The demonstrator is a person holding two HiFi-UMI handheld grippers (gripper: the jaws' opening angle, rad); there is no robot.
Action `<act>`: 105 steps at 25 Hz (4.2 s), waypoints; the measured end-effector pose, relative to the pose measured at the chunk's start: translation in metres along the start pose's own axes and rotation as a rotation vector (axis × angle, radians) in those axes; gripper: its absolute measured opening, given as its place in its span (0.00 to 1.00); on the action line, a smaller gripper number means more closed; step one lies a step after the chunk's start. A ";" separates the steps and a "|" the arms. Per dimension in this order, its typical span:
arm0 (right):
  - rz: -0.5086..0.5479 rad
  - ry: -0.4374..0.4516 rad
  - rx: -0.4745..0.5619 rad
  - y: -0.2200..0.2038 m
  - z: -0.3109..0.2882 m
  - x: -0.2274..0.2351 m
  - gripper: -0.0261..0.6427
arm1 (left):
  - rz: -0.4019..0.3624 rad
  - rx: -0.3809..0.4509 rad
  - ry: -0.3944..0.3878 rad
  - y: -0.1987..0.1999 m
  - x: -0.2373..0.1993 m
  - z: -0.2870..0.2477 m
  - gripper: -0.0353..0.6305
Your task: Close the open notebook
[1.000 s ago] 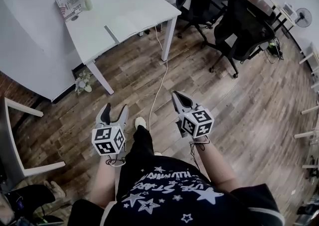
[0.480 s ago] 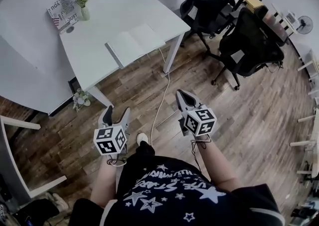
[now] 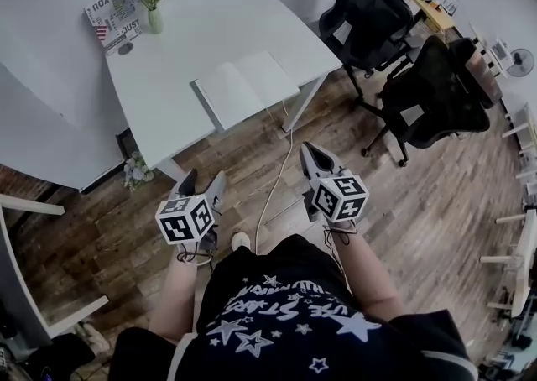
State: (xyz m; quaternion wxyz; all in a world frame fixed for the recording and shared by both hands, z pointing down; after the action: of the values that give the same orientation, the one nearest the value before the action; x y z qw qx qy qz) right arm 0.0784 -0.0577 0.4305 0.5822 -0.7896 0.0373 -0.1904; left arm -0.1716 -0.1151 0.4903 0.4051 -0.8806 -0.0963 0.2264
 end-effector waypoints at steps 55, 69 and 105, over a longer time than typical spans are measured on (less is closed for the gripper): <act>0.044 0.478 -0.273 0.021 -0.185 0.179 0.04 | 0.628 -0.068 0.258 0.011 0.021 -0.176 0.15; 0.050 0.507 -0.230 0.034 -0.180 0.181 0.04 | 0.484 0.047 0.289 0.048 0.050 -0.154 0.11; -0.032 0.335 -0.157 0.032 -0.131 0.267 0.04 | -0.117 0.134 0.236 0.110 0.220 -0.221 0.10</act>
State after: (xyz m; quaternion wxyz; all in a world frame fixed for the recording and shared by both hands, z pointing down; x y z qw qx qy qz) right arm 0.2850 -0.2612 0.5018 0.5015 -0.7902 0.1360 -0.3249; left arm 0.1259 -0.2568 0.4625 0.4839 -0.8649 -0.0838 0.1035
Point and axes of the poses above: the fingertips, and each gripper's own axes: z backward along the fingers, x to its right, y out of its top, the point moved 3 cm from there along z, backward along the fingers, and after that the axes turned 15 degrees about y, right-handed, at the moved point
